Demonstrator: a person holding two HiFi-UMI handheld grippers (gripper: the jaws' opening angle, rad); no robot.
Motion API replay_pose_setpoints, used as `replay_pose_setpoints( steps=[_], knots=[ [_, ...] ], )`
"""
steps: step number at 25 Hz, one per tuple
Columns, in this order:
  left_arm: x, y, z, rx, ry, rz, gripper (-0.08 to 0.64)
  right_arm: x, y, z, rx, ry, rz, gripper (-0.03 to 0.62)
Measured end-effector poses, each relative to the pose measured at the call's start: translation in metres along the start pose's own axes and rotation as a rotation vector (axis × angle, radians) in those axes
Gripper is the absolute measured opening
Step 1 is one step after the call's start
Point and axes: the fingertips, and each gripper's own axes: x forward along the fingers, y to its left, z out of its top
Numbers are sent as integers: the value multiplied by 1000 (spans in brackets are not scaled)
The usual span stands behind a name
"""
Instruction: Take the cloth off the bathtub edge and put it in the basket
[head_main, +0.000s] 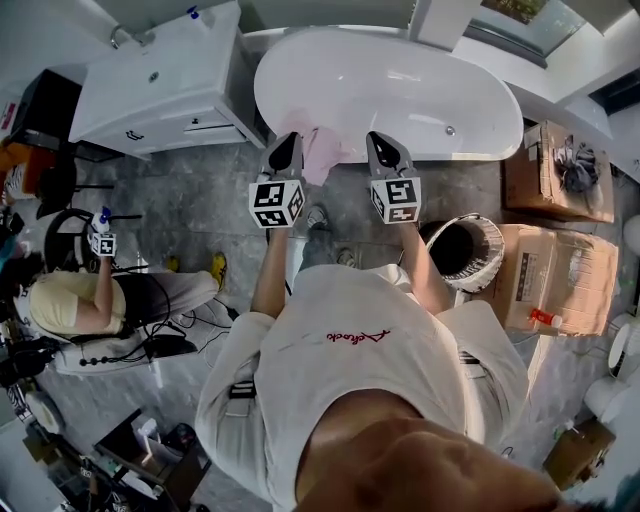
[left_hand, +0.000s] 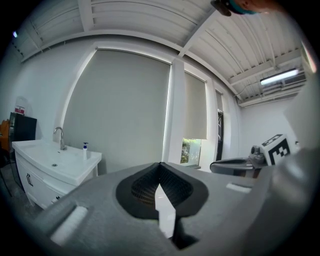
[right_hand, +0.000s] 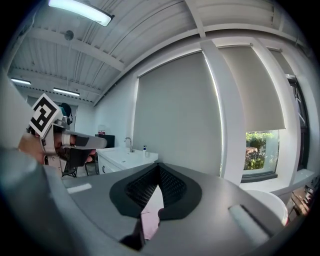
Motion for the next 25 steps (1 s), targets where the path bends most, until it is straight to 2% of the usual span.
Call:
replay_pose_setpoints(
  steps=[8, 19, 25],
  knots=[
    [37, 38, -3, -25, 3, -3, 0, 52, -7, -3, -17, 24, 0, 6],
    [85, 134, 1, -70, 16, 12, 0, 157, 11, 7, -36, 56, 6, 6],
    [105, 174, -17, -109, 60, 0, 1, 195, 17, -11, -25, 119, -14, 6]
  ],
)
